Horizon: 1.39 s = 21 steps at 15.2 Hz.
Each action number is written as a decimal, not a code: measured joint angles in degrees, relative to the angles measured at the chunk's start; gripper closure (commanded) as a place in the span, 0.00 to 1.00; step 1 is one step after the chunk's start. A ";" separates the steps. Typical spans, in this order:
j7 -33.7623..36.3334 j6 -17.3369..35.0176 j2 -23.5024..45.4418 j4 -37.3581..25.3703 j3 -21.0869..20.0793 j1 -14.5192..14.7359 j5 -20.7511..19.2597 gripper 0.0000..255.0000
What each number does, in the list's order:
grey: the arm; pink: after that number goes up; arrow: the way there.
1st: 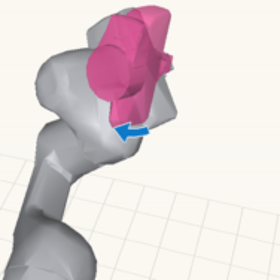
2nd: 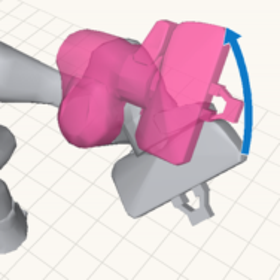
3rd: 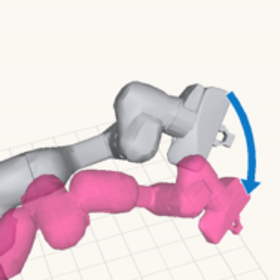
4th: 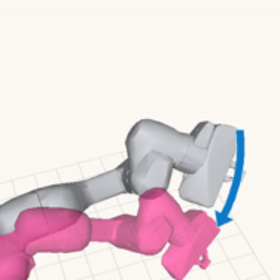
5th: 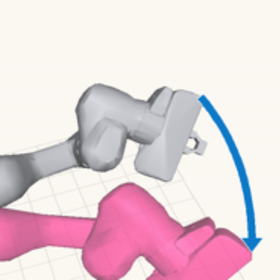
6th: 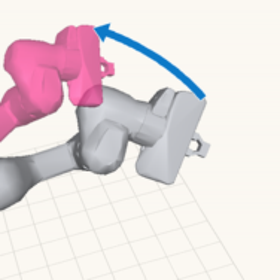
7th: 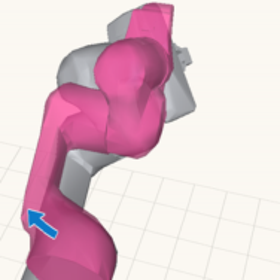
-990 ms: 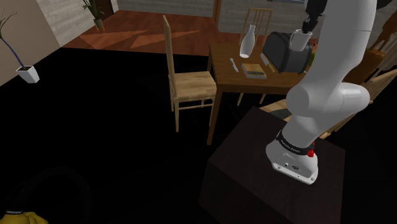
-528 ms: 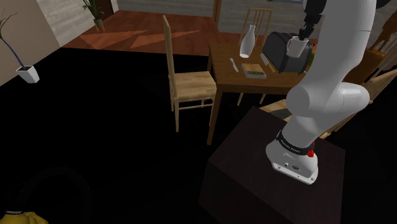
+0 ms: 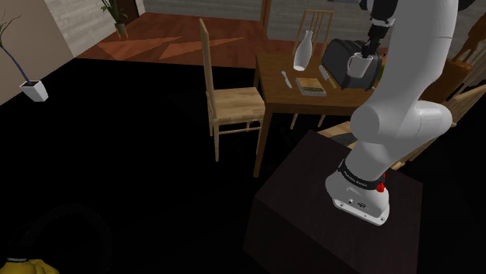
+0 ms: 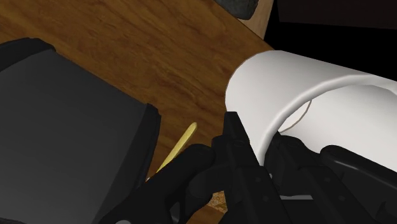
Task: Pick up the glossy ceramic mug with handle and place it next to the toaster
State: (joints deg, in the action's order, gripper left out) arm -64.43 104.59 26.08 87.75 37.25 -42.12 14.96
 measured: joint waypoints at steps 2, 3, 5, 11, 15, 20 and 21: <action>-0.24 1.43 0.40 1.11 -0.16 -0.01 0.30 1.00; -0.36 2.05 0.65 1.54 -0.24 -0.05 0.47 1.00; -0.56 3.43 0.98 2.65 -0.39 -0.01 0.74 1.00; -1.17 7.33 2.63 5.20 -1.08 -0.15 1.90 1.00; -1.63 9.64 3.87 6.46 -1.59 -0.36 2.73 1.00; -2.30 12.46 5.57 7.82 -2.31 -0.75 3.87 1.00; -2.50 12.88 6.09 7.78 -2.49 -0.97 4.17 1.00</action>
State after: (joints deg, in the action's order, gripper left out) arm -66.93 117.47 32.17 95.53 34.76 -43.10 19.13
